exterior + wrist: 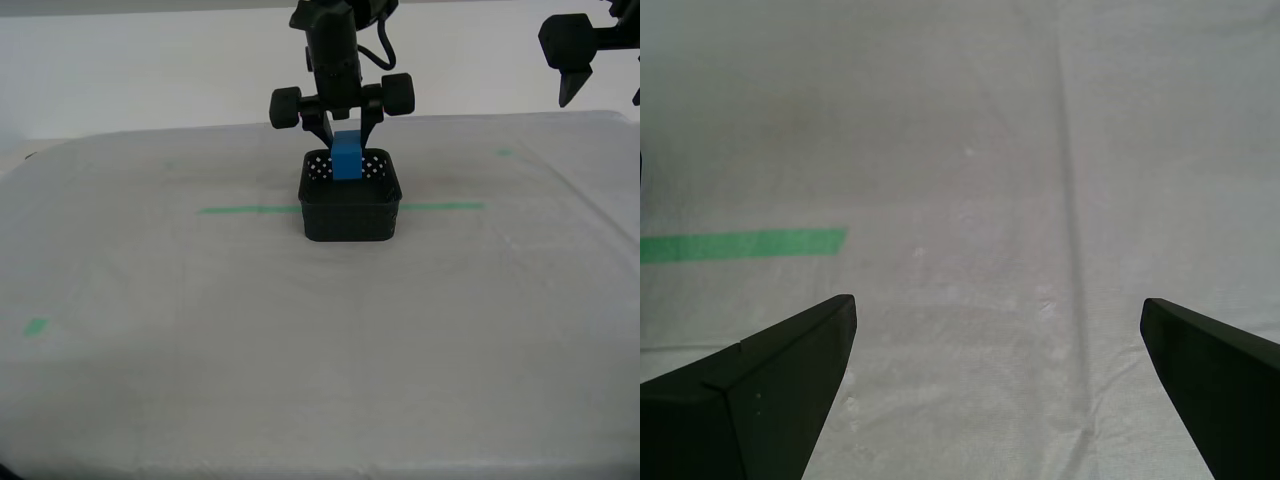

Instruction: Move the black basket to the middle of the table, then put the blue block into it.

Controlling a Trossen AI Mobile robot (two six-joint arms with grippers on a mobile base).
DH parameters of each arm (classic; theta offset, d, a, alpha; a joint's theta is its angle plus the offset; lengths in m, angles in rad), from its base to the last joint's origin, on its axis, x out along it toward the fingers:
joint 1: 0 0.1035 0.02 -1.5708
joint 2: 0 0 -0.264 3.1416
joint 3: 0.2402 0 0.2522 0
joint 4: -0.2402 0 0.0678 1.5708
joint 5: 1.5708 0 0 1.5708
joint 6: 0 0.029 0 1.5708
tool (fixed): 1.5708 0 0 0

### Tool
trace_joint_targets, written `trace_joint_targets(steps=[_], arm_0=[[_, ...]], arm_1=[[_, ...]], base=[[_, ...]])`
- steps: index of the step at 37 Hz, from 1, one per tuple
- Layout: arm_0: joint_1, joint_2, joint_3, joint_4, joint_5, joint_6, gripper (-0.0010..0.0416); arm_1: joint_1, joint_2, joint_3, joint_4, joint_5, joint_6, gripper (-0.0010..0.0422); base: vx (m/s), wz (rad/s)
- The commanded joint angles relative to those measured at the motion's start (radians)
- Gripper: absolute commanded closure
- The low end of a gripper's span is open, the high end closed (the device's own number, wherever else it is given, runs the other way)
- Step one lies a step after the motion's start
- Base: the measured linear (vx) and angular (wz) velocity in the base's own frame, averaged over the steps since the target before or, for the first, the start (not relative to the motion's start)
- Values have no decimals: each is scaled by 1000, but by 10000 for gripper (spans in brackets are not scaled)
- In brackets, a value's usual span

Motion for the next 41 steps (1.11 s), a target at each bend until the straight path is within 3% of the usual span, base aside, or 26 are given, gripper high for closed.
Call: trace_joint_targets(steps=[1,10,17,26,34,41], arm_0=[[1,0,0,0,3,0,7],[1,0,0,0,3,0,7],[1,0,0,0,3,0,7],[1,0,0,0,3,0,7],[1,-1,0,0,3,0,7],[1,0,0,0,3,0,7]], arm_1=[[-4,22,26,-20,1,-2,412],[-5,26,22,-32,-31,-3,412],[-6,26,22,-38,-31,-37,412],[-9,26,22,-45,-30,-44,403],[-9,26,22,-52,-19,-47,330],[-10,26,22,-54,-12,-68,228]], base=[[0,0],[0,0],[0,0],[0,0],[0,0],[0,0]])
